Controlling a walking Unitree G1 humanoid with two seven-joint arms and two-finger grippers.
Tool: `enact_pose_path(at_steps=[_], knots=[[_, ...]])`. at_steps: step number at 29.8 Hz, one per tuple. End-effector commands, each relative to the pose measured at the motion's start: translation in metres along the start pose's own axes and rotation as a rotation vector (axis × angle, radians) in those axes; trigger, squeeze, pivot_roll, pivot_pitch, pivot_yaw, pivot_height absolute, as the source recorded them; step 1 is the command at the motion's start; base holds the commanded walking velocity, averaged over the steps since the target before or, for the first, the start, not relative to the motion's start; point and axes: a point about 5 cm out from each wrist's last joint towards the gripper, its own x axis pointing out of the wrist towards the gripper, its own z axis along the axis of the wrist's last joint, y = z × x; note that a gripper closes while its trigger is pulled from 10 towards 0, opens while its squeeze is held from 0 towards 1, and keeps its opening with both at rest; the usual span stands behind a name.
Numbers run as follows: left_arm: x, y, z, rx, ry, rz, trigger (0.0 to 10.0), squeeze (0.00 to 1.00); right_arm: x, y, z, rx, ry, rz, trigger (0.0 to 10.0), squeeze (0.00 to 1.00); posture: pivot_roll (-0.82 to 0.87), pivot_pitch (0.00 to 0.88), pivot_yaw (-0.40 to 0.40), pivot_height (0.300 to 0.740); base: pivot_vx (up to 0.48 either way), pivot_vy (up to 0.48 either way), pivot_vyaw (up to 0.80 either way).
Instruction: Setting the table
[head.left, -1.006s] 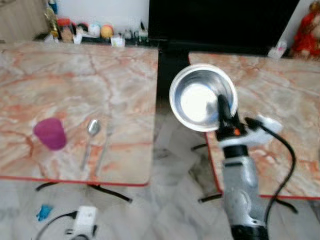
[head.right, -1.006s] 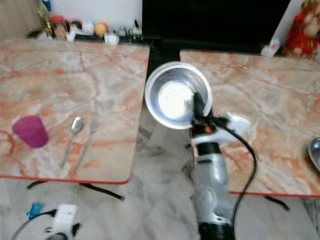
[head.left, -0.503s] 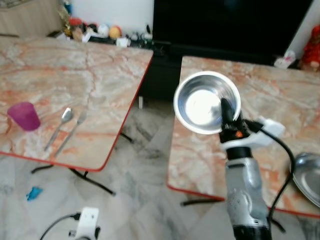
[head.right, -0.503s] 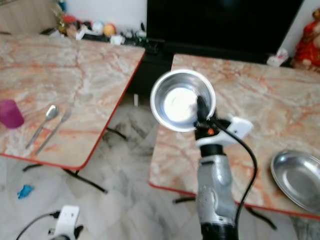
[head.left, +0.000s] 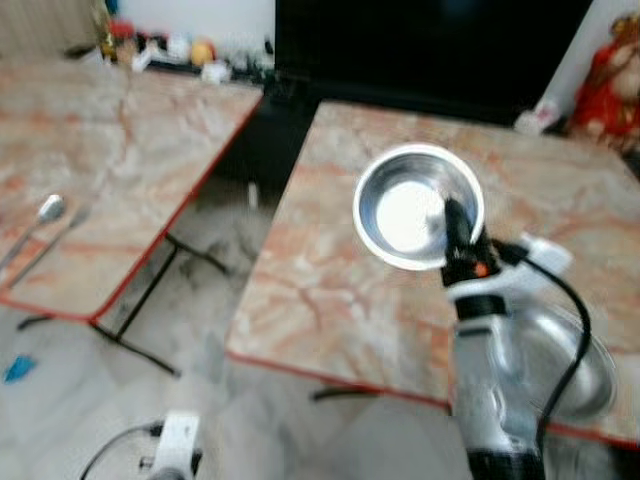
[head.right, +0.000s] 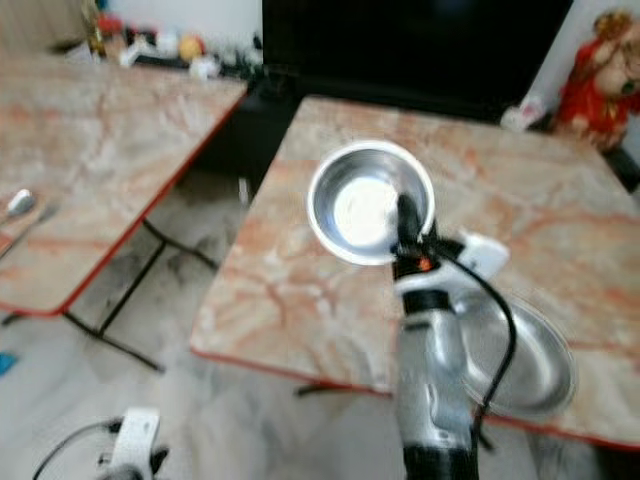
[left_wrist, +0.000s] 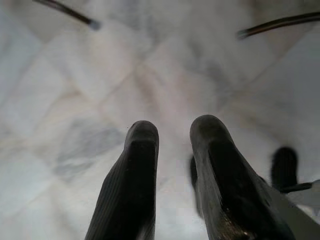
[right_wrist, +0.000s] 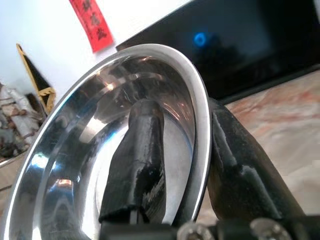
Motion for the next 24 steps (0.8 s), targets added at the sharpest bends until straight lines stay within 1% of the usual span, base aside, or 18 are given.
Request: enact_pose_path(at_steps=[1, 6, 9, 11, 14, 15, 16, 19, 20, 21, 23, 24], knots=[[-0.001, 0.002, -0.005, 0.001, 0.020, 0.003, 10.0, 0.00, 0.004, 0.007, 0.004, 0.006, -0.022, 0.022, 10.0, 0.00, 0.08, 0.000, -0.062, 0.740, 0.000, 0.000, 0.00], [-0.001, 0.001, -0.004, 0.002, 0.018, 0.001, 10.0, 0.00, 0.004, 0.005, 0.005, -0.002, -0.022, 0.015, 10.0, 0.00, 0.08, 0.000, -0.062, 0.740, 0.000, 0.000, 0.00], [-0.001, 0.001, -0.004, 0.002, 0.017, -0.001, 10.0, 0.00, 0.003, -0.003, 0.008, -0.023, -0.028, -0.012, 10.0, 0.00, 0.08, 0.000, -0.059, 0.740, 0.000, 0.000, 0.00], [-0.001, 0.001, -0.004, 0.003, 0.018, -0.003, 10.0, 0.00, 0.003, -0.005, 0.009, -0.032, -0.030, -0.018, 10.0, 0.00, 0.08, 0.000, -0.059, 0.740, 0.000, 0.000, 0.00], [-0.001, 0.003, -0.004, 0.005, 0.019, -0.001, 10.0, 0.00, -0.001, -0.019, 0.016, -0.071, -0.042, -0.066, 10.0, 0.00, 0.08, 0.000, -0.054, 0.740, 0.000, 0.000, 0.00], [-0.001, 0.003, -0.004, 0.005, 0.019, -0.001, 10.0, 0.00, -0.001, -0.019, 0.016, -0.071, -0.042, -0.066, 10.0, 0.00, 0.08, 0.000, -0.054, 0.740, 0.000, 0.000, 0.00], [-0.001, 0.004, -0.004, 0.007, 0.020, 0.001, 10.0, 0.00, -0.004, -0.029, 0.020, -0.108, -0.046, -0.094, 10.0, 0.00, 0.08, 0.000, -0.050, 0.740, 0.000, 0.000, 0.00], [-0.001, 0.006, -0.004, 0.008, 0.021, 0.002, 10.0, 0.00, -0.007, -0.040, 0.028, -0.151, -0.058, -0.128, 10.0, 0.00, 0.08, 0.000, -0.047, 0.740, 0.000, 0.000, 0.00], [-0.001, 0.007, -0.004, 0.010, 0.022, 0.003, 10.0, 0.00, -0.010, -0.053, 0.035, -0.182, -0.076, -0.190, 10.0, 0.00, 0.07, 0.000, -0.040, 0.740, 0.000, 0.000, 0.00], [-0.001, 0.007, -0.004, 0.010, 0.022, 0.003, 10.0, 0.00, -0.010, -0.053, 0.035, -0.182, -0.076, -0.190, 10.0, 0.00, 0.07, 0.000, -0.040, 0.740, 0.000, 0.000, 0.00], [-0.001, 0.007, -0.004, 0.014, 0.023, 0.002, 10.0, 0.00, -0.013, -0.067, 0.043, -0.216, -0.087, -0.252, 10.0, 0.00, 0.07, 0.000, -0.038, 0.740, 0.000, 0.000, 0.00], [-0.001, 0.007, -0.004, 0.014, 0.023, 0.002, 10.0, 0.00, -0.013, -0.067, 0.043, -0.216, -0.087, -0.252, 10.0, 0.00, 0.07, 0.000, -0.038, 0.740, 0.000, 0.000, 0.00]])
